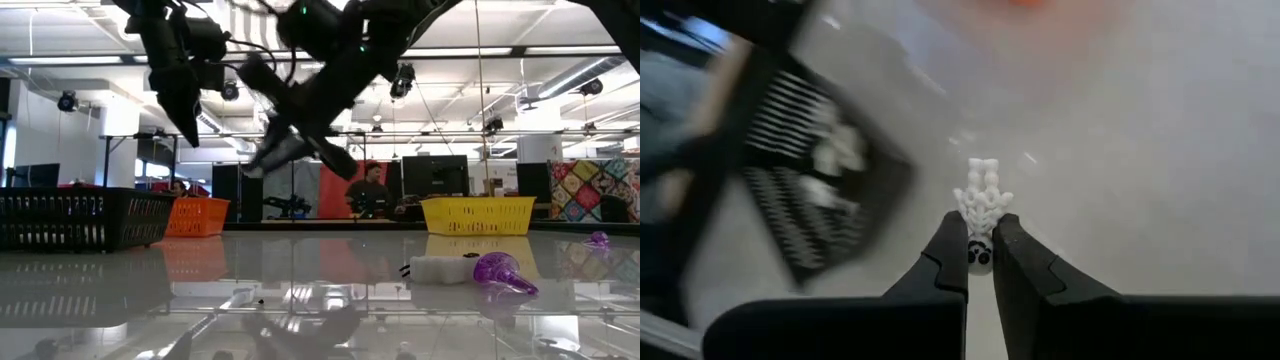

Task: Sort Halloween decoration
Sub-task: Put the white skeleton toy into the black bin

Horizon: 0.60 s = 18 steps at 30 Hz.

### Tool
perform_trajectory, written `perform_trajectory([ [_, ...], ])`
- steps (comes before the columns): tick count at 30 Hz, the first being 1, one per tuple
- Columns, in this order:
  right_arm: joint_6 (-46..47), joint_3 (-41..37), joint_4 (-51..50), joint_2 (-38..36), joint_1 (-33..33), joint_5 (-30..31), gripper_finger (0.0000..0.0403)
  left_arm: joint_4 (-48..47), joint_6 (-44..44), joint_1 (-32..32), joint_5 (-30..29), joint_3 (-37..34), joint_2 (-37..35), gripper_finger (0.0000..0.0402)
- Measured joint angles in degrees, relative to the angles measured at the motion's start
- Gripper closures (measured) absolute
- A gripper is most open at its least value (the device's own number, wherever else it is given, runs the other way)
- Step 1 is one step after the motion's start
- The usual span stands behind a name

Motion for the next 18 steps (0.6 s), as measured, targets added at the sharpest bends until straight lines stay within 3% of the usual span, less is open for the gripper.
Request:
perform_trajectory([
  [10,4.85,0.07,18.95,2.93,3.19,2.08,0.039,0.02,0.07,0.01,0.0,0.0,-2.62,0.0281],
  [18,3.65,0.11,20.79,3.04,3.94,1.15,0.039,0.1,0.07,0.01,0.0,0.0,-4.3,0.0281],
])
